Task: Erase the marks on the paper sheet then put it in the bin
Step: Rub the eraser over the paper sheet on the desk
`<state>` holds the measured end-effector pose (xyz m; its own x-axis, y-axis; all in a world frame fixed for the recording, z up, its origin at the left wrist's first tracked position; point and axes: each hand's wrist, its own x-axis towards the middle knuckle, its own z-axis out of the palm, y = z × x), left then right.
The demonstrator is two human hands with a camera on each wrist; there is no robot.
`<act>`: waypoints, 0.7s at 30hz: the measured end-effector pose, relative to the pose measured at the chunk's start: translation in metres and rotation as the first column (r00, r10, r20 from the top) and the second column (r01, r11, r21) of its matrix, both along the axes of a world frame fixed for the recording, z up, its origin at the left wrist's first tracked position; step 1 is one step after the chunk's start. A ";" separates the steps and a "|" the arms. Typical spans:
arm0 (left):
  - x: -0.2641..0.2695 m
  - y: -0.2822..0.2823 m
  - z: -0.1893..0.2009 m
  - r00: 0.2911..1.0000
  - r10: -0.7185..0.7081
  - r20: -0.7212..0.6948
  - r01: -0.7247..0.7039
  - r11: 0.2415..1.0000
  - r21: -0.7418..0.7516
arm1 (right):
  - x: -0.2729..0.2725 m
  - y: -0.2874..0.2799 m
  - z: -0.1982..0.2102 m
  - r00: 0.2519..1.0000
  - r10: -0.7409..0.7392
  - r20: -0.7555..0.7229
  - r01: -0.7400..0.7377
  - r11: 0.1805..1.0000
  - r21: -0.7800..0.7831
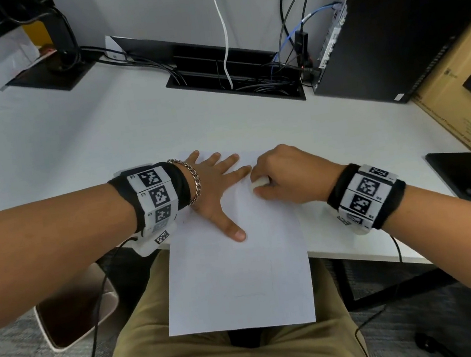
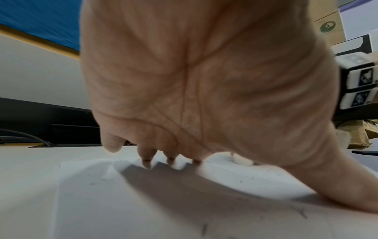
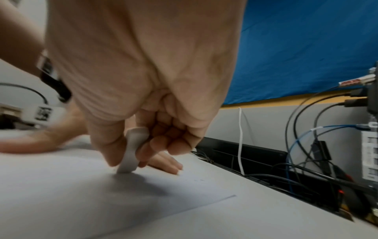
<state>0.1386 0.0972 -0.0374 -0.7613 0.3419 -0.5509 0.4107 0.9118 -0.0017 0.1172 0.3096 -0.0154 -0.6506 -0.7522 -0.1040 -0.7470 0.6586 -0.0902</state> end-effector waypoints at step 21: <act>-0.002 0.000 -0.001 1.000 0.002 -0.006 -0.002 1.000 -0.011 | -0.007 0.001 -0.006 0.992 -0.056 -0.116 0.063 0.997 0.055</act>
<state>0.1368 0.0973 -0.0386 -0.7652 0.3347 -0.5500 0.4089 0.9125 -0.0137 0.1103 0.3104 -0.0212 -0.7041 -0.7068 -0.0684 -0.7096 0.7038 0.0334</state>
